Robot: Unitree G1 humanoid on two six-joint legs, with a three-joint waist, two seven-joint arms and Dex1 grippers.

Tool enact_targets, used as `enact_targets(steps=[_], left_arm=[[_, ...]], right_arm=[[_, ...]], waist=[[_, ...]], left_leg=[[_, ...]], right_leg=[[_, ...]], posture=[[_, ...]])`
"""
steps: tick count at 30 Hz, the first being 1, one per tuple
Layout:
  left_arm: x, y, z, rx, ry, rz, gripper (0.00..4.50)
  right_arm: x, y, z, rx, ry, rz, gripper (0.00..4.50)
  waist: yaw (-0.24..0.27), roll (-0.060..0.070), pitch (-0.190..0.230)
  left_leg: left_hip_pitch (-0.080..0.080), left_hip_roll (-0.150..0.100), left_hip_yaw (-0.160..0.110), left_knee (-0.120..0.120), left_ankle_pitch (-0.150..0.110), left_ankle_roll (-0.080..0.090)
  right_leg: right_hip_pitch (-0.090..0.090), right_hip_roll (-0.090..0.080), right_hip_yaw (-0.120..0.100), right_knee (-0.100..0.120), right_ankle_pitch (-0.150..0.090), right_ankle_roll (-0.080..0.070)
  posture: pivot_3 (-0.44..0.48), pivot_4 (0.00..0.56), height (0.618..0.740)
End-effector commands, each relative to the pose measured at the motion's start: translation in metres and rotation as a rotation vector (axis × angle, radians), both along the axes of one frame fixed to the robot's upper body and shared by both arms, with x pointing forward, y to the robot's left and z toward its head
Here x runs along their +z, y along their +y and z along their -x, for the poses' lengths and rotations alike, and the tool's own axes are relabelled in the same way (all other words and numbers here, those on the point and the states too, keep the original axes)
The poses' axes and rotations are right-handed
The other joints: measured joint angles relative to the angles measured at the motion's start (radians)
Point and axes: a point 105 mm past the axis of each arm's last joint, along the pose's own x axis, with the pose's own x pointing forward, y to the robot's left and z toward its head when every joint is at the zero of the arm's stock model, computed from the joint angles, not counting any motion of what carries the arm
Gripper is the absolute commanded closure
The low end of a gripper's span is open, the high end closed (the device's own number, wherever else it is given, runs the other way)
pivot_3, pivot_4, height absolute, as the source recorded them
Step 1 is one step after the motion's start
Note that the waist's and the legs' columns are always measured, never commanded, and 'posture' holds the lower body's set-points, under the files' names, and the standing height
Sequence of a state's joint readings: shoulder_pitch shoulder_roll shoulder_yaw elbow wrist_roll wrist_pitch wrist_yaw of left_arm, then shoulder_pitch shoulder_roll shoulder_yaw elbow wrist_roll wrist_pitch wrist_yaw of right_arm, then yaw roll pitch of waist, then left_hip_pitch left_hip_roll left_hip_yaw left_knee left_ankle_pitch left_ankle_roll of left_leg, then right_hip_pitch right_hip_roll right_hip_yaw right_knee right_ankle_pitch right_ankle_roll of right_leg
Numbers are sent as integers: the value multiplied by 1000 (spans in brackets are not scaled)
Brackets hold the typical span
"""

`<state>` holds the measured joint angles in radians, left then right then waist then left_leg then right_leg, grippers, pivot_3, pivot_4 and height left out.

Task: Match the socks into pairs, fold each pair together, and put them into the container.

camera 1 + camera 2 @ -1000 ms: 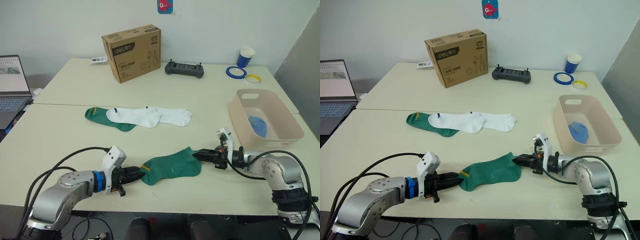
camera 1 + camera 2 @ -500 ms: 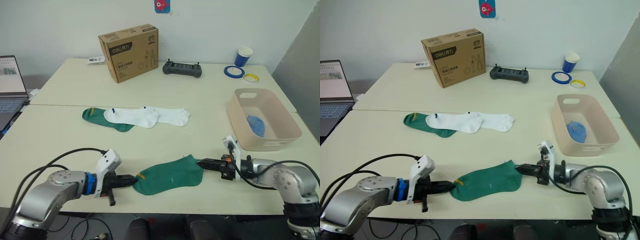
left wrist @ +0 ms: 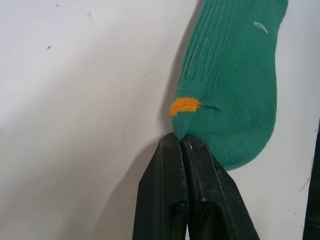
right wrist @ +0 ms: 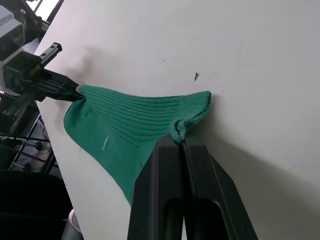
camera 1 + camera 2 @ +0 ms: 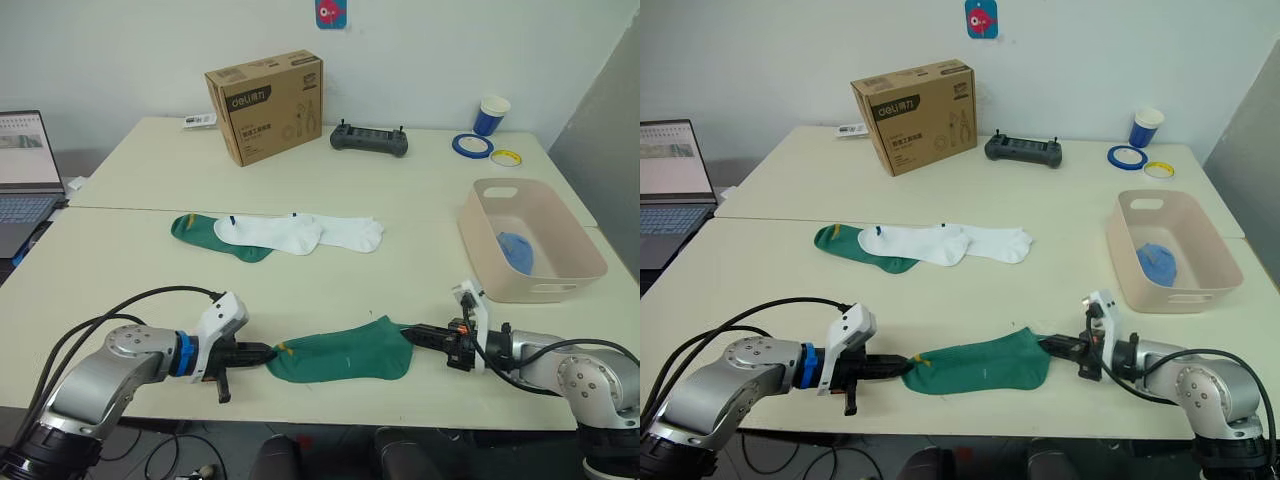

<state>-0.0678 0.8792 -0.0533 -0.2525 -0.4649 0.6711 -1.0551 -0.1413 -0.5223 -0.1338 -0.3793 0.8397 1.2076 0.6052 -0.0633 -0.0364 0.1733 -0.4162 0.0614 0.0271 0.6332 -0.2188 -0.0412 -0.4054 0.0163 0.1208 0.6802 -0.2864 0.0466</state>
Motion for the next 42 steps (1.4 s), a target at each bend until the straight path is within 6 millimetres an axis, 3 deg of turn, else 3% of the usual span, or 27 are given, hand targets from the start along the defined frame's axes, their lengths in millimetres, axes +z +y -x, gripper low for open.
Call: enact_targets(steps=[1,18,29,34,37,38,42], left_arm=[[3,-2,-3,6,-11,13,4458],[3,-2,-21,-8,-98,-23,4458],[-1,-7,-13,-47,-77,-14,4458],[6,7,-13,-27,-102,-32,3268],[22,25,-9,-18,-134,-20,2304],[29,26,-7,-25,-150,2,2297],[42,27,-6,-46,-196,11,2297]], right_arm=[[7,2,1,9,-34,-5,4472],[3,-5,9,3,-9,0,4472],[2,-2,12,-22,-13,-18,4472],[4,-15,10,-25,-36,21,3138],[19,-34,4,11,-117,70,2014],[27,-36,3,34,-148,65,1706],[53,-27,1,160,-257,51,1706]], waist=[[0,0,0],[2,0,0],[3,0,0],[3,0,0],[2,0,0],[-1,0,0],[-4,0,1]], left_leg=[[0,0,0,0,0,0],[0,0,0,0,0,0],[0,1,0,0,0,0],[0,1,0,0,0,0],[0,1,0,0,0,0],[0,1,0,0,0,0],[0,2,0,-1,0,0]], right_leg=[[0,0,0,0,0,1],[0,1,-1,0,1,1],[0,1,0,0,1,2],[0,1,0,0,1,1],[0,1,0,0,0,1],[-1,1,0,0,0,0],[-1,1,-1,0,0,-1]], posture=[[0,150,740],[0,150,740],[0,150,740],[0,150,740],[0,150,740],[0,150,740],[0,150,740]])
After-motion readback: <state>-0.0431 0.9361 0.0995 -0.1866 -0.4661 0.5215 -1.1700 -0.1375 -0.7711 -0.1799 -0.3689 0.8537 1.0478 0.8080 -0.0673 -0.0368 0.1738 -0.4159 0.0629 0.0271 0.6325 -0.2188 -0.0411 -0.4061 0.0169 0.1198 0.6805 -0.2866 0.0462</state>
